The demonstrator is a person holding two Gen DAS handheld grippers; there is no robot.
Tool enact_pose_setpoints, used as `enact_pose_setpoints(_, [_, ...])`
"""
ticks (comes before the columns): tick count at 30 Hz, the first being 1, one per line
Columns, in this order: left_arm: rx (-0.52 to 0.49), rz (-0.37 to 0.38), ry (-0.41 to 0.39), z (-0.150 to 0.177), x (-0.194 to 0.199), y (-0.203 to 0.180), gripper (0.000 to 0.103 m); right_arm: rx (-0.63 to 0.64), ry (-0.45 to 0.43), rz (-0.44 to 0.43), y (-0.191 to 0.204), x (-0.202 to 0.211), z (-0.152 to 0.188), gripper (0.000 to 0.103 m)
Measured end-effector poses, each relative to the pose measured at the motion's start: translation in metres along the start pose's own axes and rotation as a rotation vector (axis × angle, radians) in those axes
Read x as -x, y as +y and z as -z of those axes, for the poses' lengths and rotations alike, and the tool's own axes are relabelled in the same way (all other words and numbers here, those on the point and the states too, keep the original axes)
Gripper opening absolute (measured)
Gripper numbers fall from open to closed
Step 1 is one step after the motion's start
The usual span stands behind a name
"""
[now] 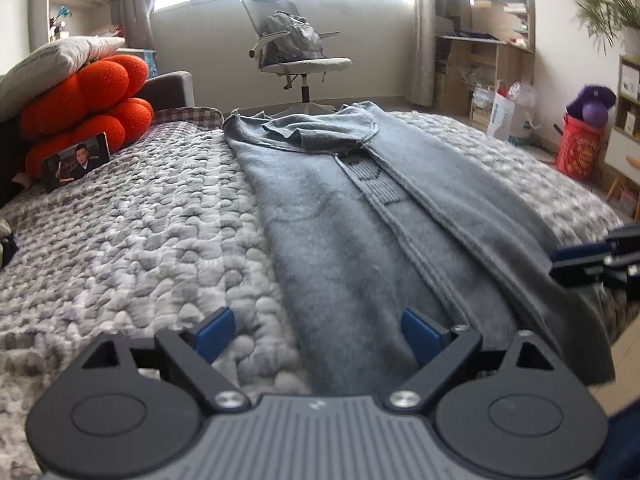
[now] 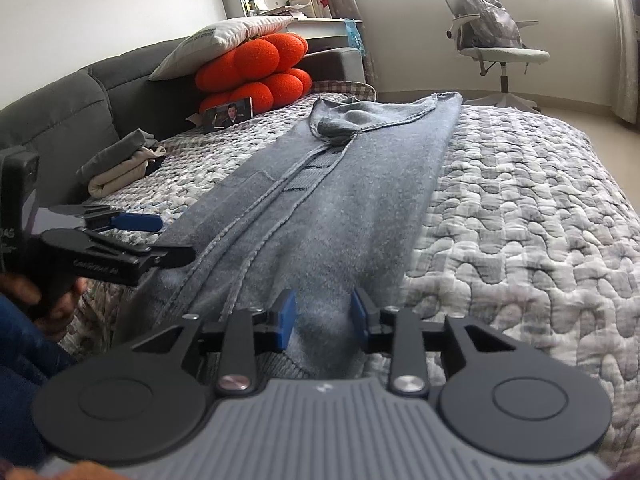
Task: Fold clothes
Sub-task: 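Move both open grippers down to the sweatshirt's ribbed hem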
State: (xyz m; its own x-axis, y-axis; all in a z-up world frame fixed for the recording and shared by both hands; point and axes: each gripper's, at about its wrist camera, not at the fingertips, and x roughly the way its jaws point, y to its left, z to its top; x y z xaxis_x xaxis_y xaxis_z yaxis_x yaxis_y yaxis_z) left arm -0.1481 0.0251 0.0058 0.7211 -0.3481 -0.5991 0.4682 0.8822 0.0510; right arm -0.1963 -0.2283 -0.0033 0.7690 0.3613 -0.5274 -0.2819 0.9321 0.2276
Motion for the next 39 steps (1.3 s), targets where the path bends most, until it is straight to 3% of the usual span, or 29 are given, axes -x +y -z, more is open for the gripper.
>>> enact_pose_setpoints(10, [-0.002, 0.011, 0.003, 0.013, 0.011, 0.006, 0.092, -0.111, -0.014, -0.028, -0.009, 0.013, 0.009, 0.037])
enact_pose_setpoints(26, [0.003, -0.014, 0.012, 0.028, 0.025, 0.014, 0.093, -0.138, 0.002, -0.03, -0.014, 0.025, 0.015, 0.037])
enact_pose_setpoints(30, [0.019, -0.023, 0.026, 0.034, 0.03, 0.02, 0.094, -0.156, 0.011, -0.01, -0.018, 0.029, 0.018, 0.046])
enact_pose_setpoints(39, [0.063, -0.016, 0.076, 0.049, 0.038, 0.031, 0.095, -0.255, 0.021, -0.064, -0.033, 0.043, 0.029, 0.046])
